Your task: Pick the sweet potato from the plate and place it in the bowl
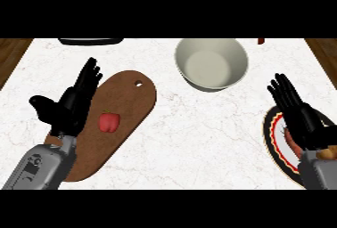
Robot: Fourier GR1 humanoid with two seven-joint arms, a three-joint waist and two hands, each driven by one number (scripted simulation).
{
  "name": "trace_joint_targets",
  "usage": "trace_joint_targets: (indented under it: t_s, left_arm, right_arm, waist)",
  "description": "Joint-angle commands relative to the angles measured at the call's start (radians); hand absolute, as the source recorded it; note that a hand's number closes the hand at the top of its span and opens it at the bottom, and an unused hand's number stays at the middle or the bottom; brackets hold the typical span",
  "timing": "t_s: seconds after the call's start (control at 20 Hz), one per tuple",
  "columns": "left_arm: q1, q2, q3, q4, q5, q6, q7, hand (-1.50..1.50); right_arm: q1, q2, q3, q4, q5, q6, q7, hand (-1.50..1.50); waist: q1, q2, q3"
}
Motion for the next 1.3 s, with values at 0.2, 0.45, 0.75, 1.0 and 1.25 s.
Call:
trace_joint_targets:
  t_s: [0.2, 0.45, 0.75, 1.0, 1.25]
  left_arm:
    - [0.123, 0.028, -0.085, -0.057, -0.031, -0.152, -0.098, 0.00]
    - [0.150, 0.004, -0.121, -0.042, -0.012, -0.240, -0.130, 0.00]
    - [0.130, -0.045, -0.154, -0.038, -0.071, -0.206, -0.115, 0.00]
    - [0.133, 0.003, -0.110, -0.052, -0.029, -0.256, -0.093, 0.00]
    - [0.119, -0.034, -0.134, -0.048, -0.058, -0.224, -0.085, 0.00]
  right_arm:
    - [0.159, -0.218, -0.157, -0.180, 0.031, 0.073, -0.104, 1.50]
    - [0.225, -0.242, -0.164, 0.007, 0.263, -0.025, -0.251, -1.50]
    - [0.162, -0.343, -0.121, 0.054, 0.469, -0.069, -0.371, -1.50]
    - [0.138, -0.477, -0.031, -0.062, 0.645, -0.041, -0.123, -1.50]
    - [0.158, -0.654, 0.085, -0.131, 0.774, 0.177, 0.076, -1.50]
  waist:
    - [-0.010, 0.007, -0.003]
    - [0.016, 0.015, -0.002]
    - [0.023, 0.017, -0.002]
    - [0.028, 0.014, -0.006]
    - [0.025, 0.014, -0.010]
